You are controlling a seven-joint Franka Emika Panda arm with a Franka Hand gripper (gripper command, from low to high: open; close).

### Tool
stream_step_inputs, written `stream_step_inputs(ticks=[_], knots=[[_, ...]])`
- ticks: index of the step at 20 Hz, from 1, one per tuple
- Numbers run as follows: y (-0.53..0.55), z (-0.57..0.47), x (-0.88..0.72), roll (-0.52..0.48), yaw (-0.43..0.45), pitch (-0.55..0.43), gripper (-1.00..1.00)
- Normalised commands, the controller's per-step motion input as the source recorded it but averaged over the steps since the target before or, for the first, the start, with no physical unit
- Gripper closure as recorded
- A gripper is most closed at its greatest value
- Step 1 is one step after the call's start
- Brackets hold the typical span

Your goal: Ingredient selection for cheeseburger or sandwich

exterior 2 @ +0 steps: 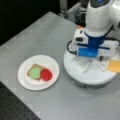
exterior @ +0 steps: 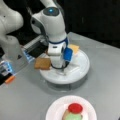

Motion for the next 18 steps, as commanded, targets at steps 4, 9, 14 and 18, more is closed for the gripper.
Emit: stream_step_inputs(ticks=[4,9,14,18], knots=[[-0.06,-0.08,0.06,0.029,0.324,-0.09,-1.0],[-0.08,-0.05,0.08,0.096,0.424,-0.039,-1.0],[-0.07,-0.02,0.08,0.122,0.39,-0.001,-1.0],[-0.09,-0.02,0.06,0.131,0.289,0.031,-1.0]])
